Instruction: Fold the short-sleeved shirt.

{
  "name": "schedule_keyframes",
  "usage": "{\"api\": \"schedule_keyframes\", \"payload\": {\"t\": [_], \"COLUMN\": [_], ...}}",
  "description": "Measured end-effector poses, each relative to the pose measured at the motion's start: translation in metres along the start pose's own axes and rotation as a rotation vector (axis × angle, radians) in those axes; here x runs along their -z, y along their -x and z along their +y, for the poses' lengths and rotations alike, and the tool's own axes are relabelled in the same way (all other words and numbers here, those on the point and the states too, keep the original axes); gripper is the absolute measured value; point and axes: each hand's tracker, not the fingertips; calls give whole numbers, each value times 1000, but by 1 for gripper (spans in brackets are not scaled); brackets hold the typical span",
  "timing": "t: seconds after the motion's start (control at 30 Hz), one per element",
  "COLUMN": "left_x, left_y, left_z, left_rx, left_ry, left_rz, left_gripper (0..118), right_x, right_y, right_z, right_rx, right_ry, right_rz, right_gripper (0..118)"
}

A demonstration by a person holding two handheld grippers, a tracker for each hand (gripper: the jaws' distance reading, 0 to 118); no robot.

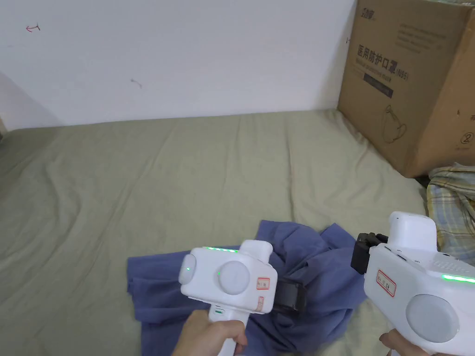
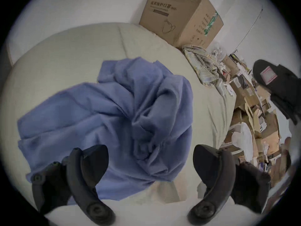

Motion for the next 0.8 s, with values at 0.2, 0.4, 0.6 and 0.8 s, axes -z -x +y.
{"api": "schedule_keyframes", "payload": {"t": [0.2, 0.4, 0.6, 0.8], "left_x": [-61, -82, -84, -76], "left_y": [48, 90, 114, 128], "left_z": [-12, -76, -108, -113], "left_rx": [-69, -190, -259, -293], "left_ry": [-123, -71, -55, -3], "left_rz": [88, 176, 234, 311], "left_gripper": [35, 0, 0, 114], "right_x": [0, 13, 18, 32], "right_y": [17, 34, 55, 59], "right_z": [-1, -16, -23, -24], "right_rx": [-25, -35, -71, -105], "right_ry": [11, 61, 96, 99], "right_rz": [38, 66, 96, 113], "right_gripper": [1, 1, 1, 1]}}
